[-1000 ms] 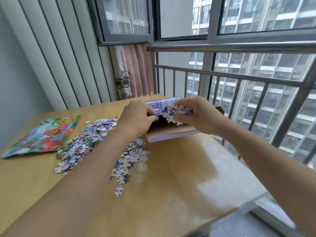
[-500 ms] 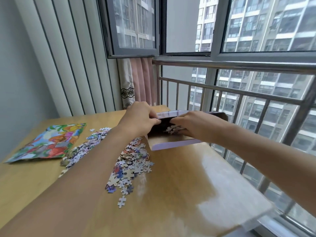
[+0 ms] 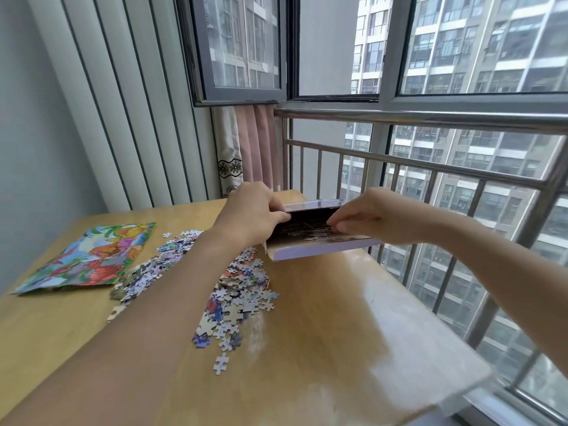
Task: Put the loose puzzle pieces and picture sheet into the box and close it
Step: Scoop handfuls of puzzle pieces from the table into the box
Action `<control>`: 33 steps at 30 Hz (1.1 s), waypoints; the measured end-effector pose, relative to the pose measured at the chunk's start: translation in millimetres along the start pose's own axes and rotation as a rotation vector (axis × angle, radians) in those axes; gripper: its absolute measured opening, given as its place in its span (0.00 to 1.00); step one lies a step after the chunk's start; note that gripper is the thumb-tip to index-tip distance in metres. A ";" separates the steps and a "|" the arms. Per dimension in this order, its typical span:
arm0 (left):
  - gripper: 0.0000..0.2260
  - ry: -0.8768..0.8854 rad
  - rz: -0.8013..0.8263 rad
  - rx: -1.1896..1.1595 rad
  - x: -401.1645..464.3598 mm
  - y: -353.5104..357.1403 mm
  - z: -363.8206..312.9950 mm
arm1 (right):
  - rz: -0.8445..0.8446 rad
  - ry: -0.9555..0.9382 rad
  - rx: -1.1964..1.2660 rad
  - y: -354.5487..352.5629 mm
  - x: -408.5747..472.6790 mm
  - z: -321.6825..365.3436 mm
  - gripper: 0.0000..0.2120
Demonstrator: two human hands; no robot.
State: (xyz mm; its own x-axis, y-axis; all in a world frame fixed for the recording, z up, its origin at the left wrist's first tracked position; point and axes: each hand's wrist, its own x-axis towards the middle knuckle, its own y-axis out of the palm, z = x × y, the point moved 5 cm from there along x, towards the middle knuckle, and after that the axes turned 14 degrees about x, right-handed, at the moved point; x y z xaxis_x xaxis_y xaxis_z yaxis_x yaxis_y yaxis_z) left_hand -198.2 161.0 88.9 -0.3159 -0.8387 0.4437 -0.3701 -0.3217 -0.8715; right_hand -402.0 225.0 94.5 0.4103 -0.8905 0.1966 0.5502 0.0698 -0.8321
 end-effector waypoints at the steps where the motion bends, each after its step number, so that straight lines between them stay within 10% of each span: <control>1: 0.05 -0.003 0.002 0.001 -0.2 -0.3 1.2 | 0.048 0.015 0.072 1.6 -4.9 1.8 0.16; 5: 0.05 -0.005 0.014 -0.011 0.9 -3.5 -1.1 | 0.047 -0.012 -0.307 8.4 -9.4 -0.9 0.10; 10: 0.20 -0.083 -0.060 -0.283 6.5 -30.0 -1.8 | -0.477 -0.292 -0.444 -28.6 -10.2 6.9 0.05; 22: 0.05 -0.072 0.023 -0.248 -8.6 17.3 8.7 | -0.112 -0.180 -0.473 29.5 -23.4 -32.9 0.04; 33: 0.21 -0.060 0.209 -0.446 -35.4 66.3 13.5 | -0.020 0.056 -0.575 40.7 -27.2 -59.4 0.05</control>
State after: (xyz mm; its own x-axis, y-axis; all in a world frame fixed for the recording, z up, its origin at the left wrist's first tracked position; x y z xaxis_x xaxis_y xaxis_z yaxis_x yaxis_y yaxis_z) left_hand -199.7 163.4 12.6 -0.3773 -0.8931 0.2449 -0.6460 0.0643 -0.7606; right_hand -434.0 225.4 24.4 0.3558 -0.9129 0.2001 0.0669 -0.1887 -0.9797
